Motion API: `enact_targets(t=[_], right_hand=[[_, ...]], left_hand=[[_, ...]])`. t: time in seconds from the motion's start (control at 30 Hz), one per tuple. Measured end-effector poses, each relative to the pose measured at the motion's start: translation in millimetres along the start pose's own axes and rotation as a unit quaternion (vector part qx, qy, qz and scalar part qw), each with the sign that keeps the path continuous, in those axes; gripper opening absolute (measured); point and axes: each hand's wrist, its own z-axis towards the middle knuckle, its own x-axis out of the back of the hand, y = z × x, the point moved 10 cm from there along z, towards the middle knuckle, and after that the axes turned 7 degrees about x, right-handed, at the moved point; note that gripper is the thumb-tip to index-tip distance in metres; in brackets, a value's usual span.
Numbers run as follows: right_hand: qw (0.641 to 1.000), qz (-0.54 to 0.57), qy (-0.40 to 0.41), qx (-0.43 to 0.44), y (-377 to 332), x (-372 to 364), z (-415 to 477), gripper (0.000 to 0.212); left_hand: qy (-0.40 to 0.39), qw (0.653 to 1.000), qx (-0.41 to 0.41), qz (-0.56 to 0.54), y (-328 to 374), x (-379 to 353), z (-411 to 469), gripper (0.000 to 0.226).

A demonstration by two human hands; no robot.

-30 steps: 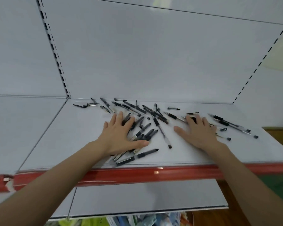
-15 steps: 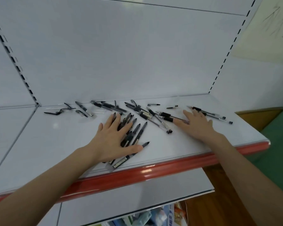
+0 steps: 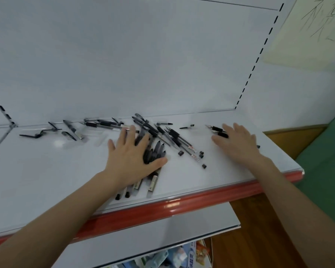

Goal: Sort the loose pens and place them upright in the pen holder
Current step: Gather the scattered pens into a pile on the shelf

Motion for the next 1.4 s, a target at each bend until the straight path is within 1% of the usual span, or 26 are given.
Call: enact_targets(t=[0.03,0.07,0.1,0.27,0.37,0.43,0.47,0.53,0.6,0.67,0.73,0.77,0.87,0.9,0.93,0.97,1.0,1.03,1.07,1.13,1.2,1.23,1.27,1.33,1.4], right_hand=[[0.999,-0.008,-0.018,-0.029,16,-2,2,0.063],[0.999,-0.015,-0.034,-0.039,24,-6,3,0.062],[0.999,-0.019,-0.041,-0.029,22,-11,5,0.061],[0.992,-0.018,-0.069,0.102,-58,-35,6,0.051],[0.986,0.046,-0.086,0.138,-76,-31,7,0.045],[0.983,0.09,-0.066,0.147,-72,-18,15,0.052],[0.982,0.103,-0.054,0.149,-69,-12,23,0.056],[0.982,0.119,-0.052,0.14,-60,-12,39,0.063],[0.984,0.102,-0.068,0.128,-58,-23,49,0.064],[0.98,0.083,-0.068,0.166,-77,-32,53,0.058],[0.971,0.098,-0.068,0.207,-106,-42,47,0.049],[0.966,0.116,-0.072,0.221,-120,-46,43,0.048],[0.949,0.2,-0.084,0.23,-147,-49,35,0.053],[0.945,0.217,-0.088,0.229,-149,-48,33,0.054],[0.944,0.218,-0.089,0.232,-148,-47,30,0.059],[0.946,0.205,-0.091,0.235,-146,-45,24,0.07],[0.948,0.186,-0.095,0.242,-145,-43,16,0.085],[0.95,0.161,-0.105,0.247,-145,-42,8,0.099],[0.952,0.127,-0.119,0.252,-146,-43,0,0.107],[0.956,0.046,-0.138,0.254,-151,-50,-11,0.105],[0.958,0.012,-0.133,0.254,-161,-52,-14,0.101],[0.959,0.006,-0.134,0.25,-166,-54,-14,0.101],[0.96,-0.001,-0.136,0.245,-170,-56,-14,0.103],[0.962,-0.013,-0.131,0.239,-177,-59,-12,0.106],[0.963,-0.019,-0.122,0.237,-186,-61,-11,0.101]], left_hand=[[-0.008,1.0,0.014,-0.005,-4,-2,0,0.107],[-0.015,1.0,0.02,-0.011,-4,-3,0,0.11],[-0.018,1.0,0.021,-0.014,-1,-5,0,0.112],[-0.011,0.999,0.023,-0.02,25,-5,10,0.108],[-0.003,0.998,0.016,-0.067,22,1,6,0.11],[0.013,0.995,0.022,-0.098,8,11,-1,0.109],[0.017,0.995,0.031,-0.094,-1,14,-5,0.109],[-0.003,0.997,0.047,-0.065,-14,11,-12,0.112],[-0.033,0.996,0.058,-0.061,-18,0,-17,0.114],[-0.041,0.994,0.065,-0.076,-12,-5,-15,0.11],[-0.041,0.993,0.074,-0.082,-2,-6,-7,0.1],[-0.04,0.992,0.083,-0.084,2,-6,-4,0.097],[-0.023,0.99,0.08,-0.111,12,-4,5,0.092],[-0.022,0.989,0.07,-0.128,13,-2,4,0.091],[-0.021,0.987,0.061,-0.149,11,1,2,0.088],[-0.013,0.984,0.059,-0.167,3,5,-1,0.084],[0.008,0.982,0.059,-0.177,-9,13,-4,0.08],[0.038,0.982,0.065,-0.175,-25,22,-7,0.075],[0.068,0.982,0.079,-0.16,-45,30,-9,0.072],[0.097,0.98,0.136,-0.111,-91,38,-9,0.071],[0.069,0.974,0.205,-0.067,-133,35,-4,0.078],[0.043,0.972,0.224,-0.056,-145,31,0,0.083],[0.019,0.973,0.224,-0.051,-150,26,5,0.09],[-0.008,0.981,0.19,-0.044,-142,18,17,0.099],[-0.016,0.986,0.161,-0.045,-128,13,24,0.093]])
